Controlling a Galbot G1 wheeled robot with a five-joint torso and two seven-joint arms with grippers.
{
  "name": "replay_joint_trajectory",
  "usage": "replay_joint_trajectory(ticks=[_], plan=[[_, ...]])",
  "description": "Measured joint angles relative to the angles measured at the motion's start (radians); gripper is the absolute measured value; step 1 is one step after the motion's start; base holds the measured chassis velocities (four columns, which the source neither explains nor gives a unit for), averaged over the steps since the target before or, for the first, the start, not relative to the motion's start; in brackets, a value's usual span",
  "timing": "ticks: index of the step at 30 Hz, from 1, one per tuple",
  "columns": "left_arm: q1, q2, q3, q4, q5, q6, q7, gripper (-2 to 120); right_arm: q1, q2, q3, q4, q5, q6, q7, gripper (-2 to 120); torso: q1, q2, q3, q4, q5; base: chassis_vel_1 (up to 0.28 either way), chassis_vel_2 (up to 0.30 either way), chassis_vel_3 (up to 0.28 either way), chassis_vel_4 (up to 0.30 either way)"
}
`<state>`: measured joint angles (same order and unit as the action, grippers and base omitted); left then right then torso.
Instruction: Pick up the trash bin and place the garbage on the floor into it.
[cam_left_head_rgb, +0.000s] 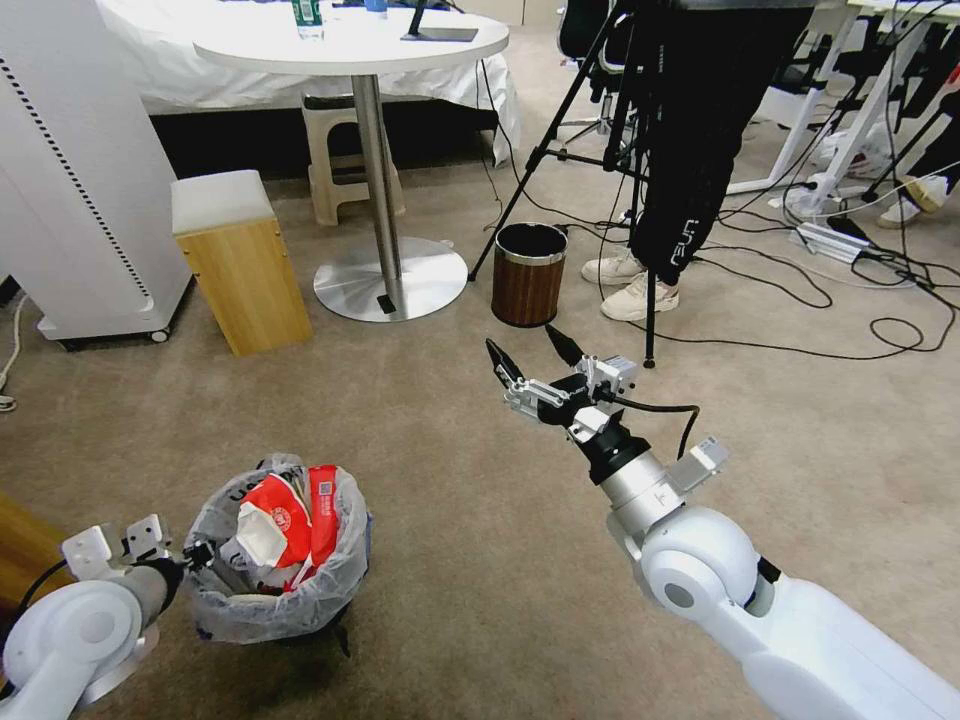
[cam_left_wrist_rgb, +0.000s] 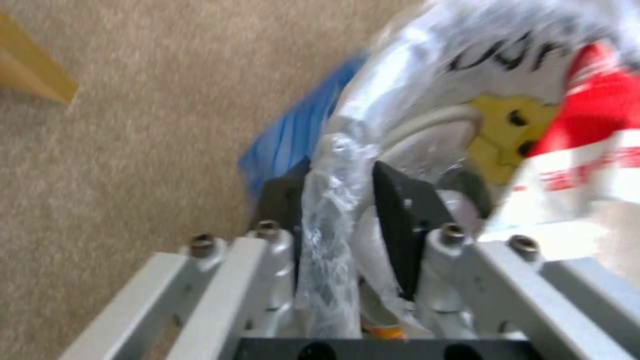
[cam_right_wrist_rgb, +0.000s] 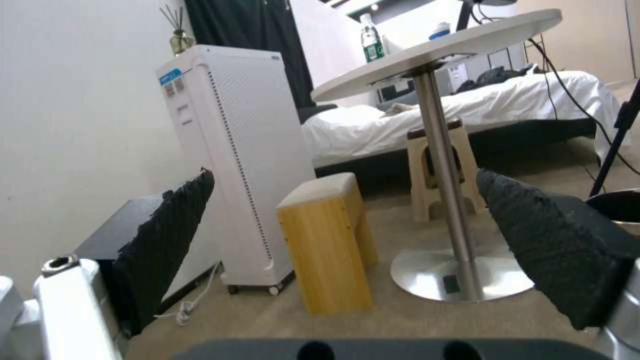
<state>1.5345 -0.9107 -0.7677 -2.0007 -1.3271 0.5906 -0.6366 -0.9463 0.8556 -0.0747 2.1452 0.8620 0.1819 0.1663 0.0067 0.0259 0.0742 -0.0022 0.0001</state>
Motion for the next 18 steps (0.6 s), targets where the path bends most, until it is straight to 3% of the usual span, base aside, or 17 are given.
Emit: replay_joint_trajectory(ticks=[7,11,14,18], plan=[[0.015,0.001,-0.008,-0.033,0.044,-0.016,0.018,55,-0.006,0.006,-0.001,-0.010,-0.015,0.006,-0.005,100,0.000,0.000,0.000,0.0000,0.0000,0.000,0.000,0.000,0.000],[0.018,0.001,-0.010,-0.032,0.110,-0.041,0.058,70,-0.007,0.013,-0.002,-0.020,-0.031,0.010,-0.004,100,0.000,0.000,0.000,0.0000,0.0000,0.000,0.000,0.000,0.000],[0.015,-0.013,-0.024,-0.035,0.219,-0.069,0.117,85,-0.013,0.020,0.023,-0.025,-0.054,-0.005,0.038,100,0.000,0.000,0.000,0.0000,-0.0001,0.000,0.000,0.000,0.000],[0.017,-0.021,-0.036,-0.054,0.304,-0.094,0.159,96,-0.014,0.024,0.053,-0.037,-0.071,-0.015,0.078,100,0.000,0.000,0.000,0.0000,0.0000,0.000,0.000,0.000,0.000]])
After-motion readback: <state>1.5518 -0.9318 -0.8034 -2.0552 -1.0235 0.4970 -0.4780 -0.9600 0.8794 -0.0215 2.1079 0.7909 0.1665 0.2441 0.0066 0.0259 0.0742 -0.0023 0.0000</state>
